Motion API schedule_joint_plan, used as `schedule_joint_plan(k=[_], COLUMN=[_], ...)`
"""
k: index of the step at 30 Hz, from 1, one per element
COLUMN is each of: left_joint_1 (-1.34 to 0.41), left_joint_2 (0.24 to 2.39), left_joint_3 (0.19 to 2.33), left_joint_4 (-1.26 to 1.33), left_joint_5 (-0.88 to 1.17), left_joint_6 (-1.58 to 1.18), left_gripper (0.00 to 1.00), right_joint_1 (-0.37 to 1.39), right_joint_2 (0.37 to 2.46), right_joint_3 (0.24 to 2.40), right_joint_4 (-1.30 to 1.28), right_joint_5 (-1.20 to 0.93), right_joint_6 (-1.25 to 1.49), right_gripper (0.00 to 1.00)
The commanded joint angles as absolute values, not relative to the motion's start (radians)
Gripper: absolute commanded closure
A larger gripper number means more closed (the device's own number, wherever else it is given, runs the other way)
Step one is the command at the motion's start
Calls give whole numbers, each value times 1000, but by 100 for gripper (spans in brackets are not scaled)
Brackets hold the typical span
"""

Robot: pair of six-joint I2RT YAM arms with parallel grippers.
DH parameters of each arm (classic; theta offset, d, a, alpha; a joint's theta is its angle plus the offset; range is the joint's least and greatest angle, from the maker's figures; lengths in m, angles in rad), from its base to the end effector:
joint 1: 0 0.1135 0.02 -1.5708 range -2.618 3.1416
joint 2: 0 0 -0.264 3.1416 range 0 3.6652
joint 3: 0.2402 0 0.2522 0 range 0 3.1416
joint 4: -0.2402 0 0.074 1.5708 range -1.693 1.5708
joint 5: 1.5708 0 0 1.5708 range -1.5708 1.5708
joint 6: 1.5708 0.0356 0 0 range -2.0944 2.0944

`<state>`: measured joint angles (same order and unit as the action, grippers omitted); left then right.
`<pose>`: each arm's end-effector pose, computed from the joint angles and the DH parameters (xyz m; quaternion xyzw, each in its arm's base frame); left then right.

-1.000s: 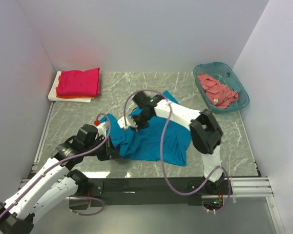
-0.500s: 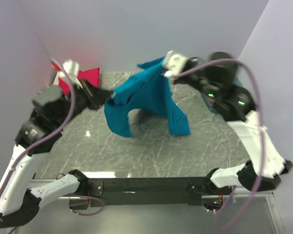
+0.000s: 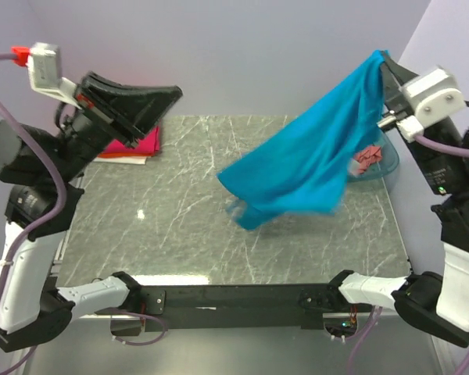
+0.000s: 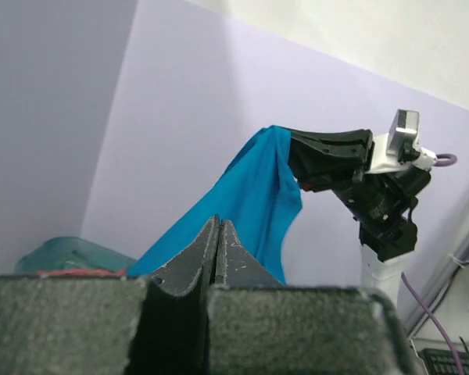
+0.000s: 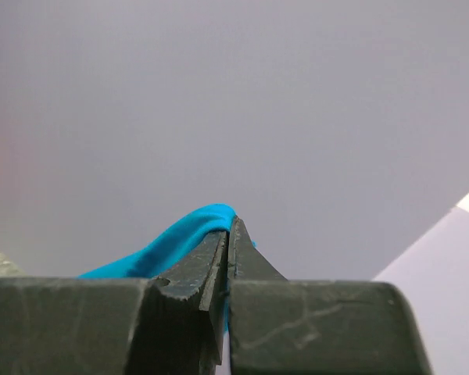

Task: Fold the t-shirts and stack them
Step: Flatten the tshirt out

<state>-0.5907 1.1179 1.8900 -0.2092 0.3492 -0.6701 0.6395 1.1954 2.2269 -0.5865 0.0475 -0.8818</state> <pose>0.1004 -0.0820 0.6221 0.1331 0.4812 -0.5761 0.6472 0.0784 0.0562 0.6473 -0.3532 0.4003 -0.1148 0.8377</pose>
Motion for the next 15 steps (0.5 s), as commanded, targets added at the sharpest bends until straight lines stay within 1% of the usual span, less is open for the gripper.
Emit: schedule_joint_plan(k=[1, 3, 4, 6, 7, 8, 9, 11, 12, 13, 15], left_joint_1=[-592, -592, -591, -592, -592, -592, -592, -592, -592, -592, -591], left_joint_2=[1083, 1048, 1017, 982, 944, 922, 898, 810, 775, 699, 613], left_joint_3=[1756, 1682, 1611, 1531, 1444, 1404, 1329, 1261, 1199, 1171, 1115], left_joint_4=[-98, -100, -109, -130, -139, -155, -200, -250, -277, -322, -373], left_joint_5=[466, 439, 420, 393, 385, 373, 332, 254, 206, 96, -10], left_joint_6=[-747, -733, -730, -727, -724, -718, -692, -661, -641, -637, -653], left_gripper=[100, 100, 100, 100, 100, 100, 100, 99, 99, 99, 98], right_joint_1=[629, 629, 629, 627, 626, 627, 630, 635, 659, 678, 718], right_joint_2=[1196, 1207, 1218, 1230, 1241, 1247, 1250, 1282, 1302, 1360, 1438], right_joint_3=[2234, 2165, 2131, 2027, 1990, 1918, 1878, 1765, 1729, 1698, 1634], right_joint_4=[-529, -506, -483, -471, -469, -471, -465, -463, -424, -405, -335], right_joint_5=[100, 107, 103, 77, 55, 4, -29, -113, -142, -150, -144], right_joint_6=[-939, -968, -985, -991, -985, -977, -960, -956, -948, -930, -910], right_gripper=[100, 100, 100, 100, 100, 100, 100, 100, 100, 100, 100])
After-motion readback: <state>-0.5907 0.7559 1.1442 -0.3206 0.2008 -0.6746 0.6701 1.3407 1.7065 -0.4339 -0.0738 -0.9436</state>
